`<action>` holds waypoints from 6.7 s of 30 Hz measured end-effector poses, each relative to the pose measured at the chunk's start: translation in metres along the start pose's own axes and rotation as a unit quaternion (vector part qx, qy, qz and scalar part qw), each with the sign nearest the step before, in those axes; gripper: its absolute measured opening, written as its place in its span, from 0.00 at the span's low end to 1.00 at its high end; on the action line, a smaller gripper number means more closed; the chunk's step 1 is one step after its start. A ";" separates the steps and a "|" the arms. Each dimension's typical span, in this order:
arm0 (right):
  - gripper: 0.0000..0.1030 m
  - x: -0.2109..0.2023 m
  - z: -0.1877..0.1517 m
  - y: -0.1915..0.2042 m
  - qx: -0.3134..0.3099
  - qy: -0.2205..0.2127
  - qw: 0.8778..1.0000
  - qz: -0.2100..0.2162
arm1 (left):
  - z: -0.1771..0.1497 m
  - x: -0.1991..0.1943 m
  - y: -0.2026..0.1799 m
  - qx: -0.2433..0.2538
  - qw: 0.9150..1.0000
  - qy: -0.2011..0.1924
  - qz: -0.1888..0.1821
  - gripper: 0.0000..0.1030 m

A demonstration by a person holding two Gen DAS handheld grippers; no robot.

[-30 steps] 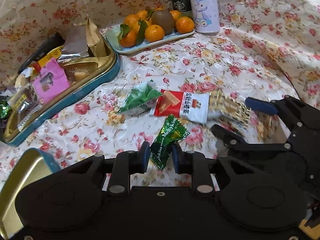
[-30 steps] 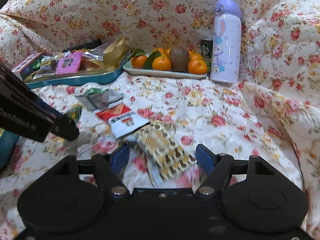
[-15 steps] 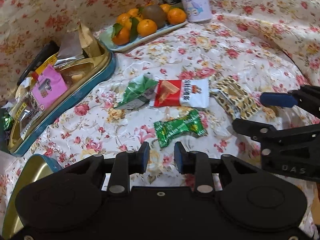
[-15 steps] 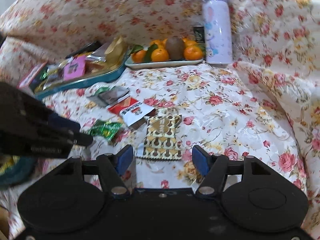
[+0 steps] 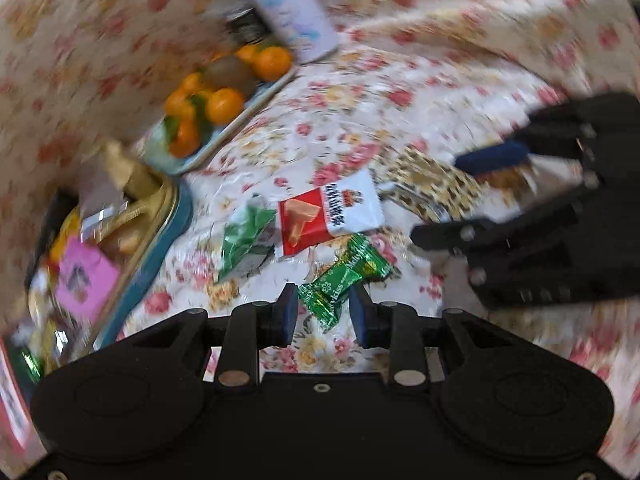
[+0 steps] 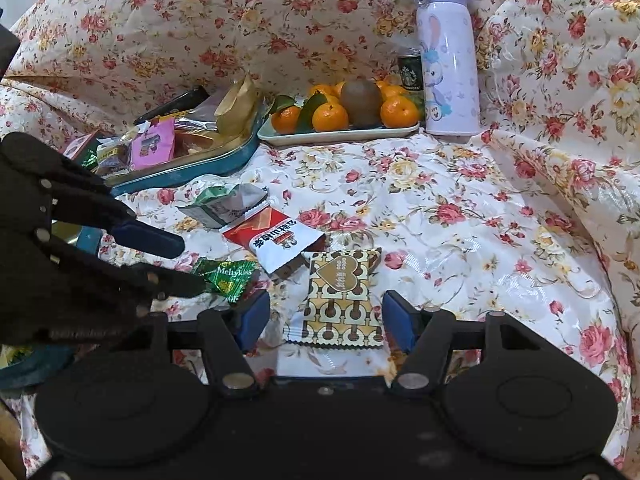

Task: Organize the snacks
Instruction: 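Grasp the green candy with the left tool while the right tool grasps the brown patterned bag, then carry the green candy over the gold tray with the left tool while the right tool carries the brown bag, then open the left tool to drop the green candy while the right tool drops the brown bag, then move both open tools back from the tray toward the remaining snacks, then grasp the red-and-white wafer pack with the right tool, then grasp the green-and-white bag with the left tool while the right tool holds the wafer pack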

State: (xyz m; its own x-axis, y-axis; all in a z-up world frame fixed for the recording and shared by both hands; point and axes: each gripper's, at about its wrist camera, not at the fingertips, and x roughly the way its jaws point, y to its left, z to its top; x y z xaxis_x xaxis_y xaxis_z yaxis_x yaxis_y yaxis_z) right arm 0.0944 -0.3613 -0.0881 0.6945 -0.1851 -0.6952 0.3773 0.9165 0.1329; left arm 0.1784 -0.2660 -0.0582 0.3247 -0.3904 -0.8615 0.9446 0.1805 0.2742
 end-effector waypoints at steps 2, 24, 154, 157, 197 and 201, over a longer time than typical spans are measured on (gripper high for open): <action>0.57 0.002 -0.001 0.000 -0.002 0.004 1.000 -0.001 | 0.000 0.002 -0.005 0.036 0.999 0.002 0.006 0.39; 0.46 -0.001 -0.004 0.002 0.004 -0.005 1.000 -0.021 | 0.001 0.016 0.017 -0.157 0.986 0.014 -0.051 0.24; 0.58 -0.017 0.029 0.038 -0.100 -0.055 0.993 0.002 | -0.057 -0.064 0.050 -0.449 0.894 0.001 0.011 0.31; 0.62 -0.001 0.038 0.040 -0.129 -0.054 0.990 0.019 | -0.054 -0.054 0.059 -0.454 0.891 0.013 0.011 0.31; 0.39 0.002 -0.016 0.051 -0.124 -0.060 0.991 -0.004 | 0.006 -0.029 0.094 -0.405 0.913 0.006 0.041 0.32; 0.40 0.000 -0.020 0.054 -0.132 -0.071 0.989 -0.011 | 0.016 -0.020 0.092 -0.387 0.921 0.008 0.051 0.32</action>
State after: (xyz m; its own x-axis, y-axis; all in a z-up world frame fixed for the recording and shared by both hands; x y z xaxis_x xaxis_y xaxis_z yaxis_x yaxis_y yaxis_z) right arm 0.1024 -0.3052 -0.0946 0.7732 -0.2373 -0.5880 0.2336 0.9687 -0.0836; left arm 0.2597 -0.2557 -0.0086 0.4025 -0.3242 -0.8561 0.5903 0.8067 -0.0279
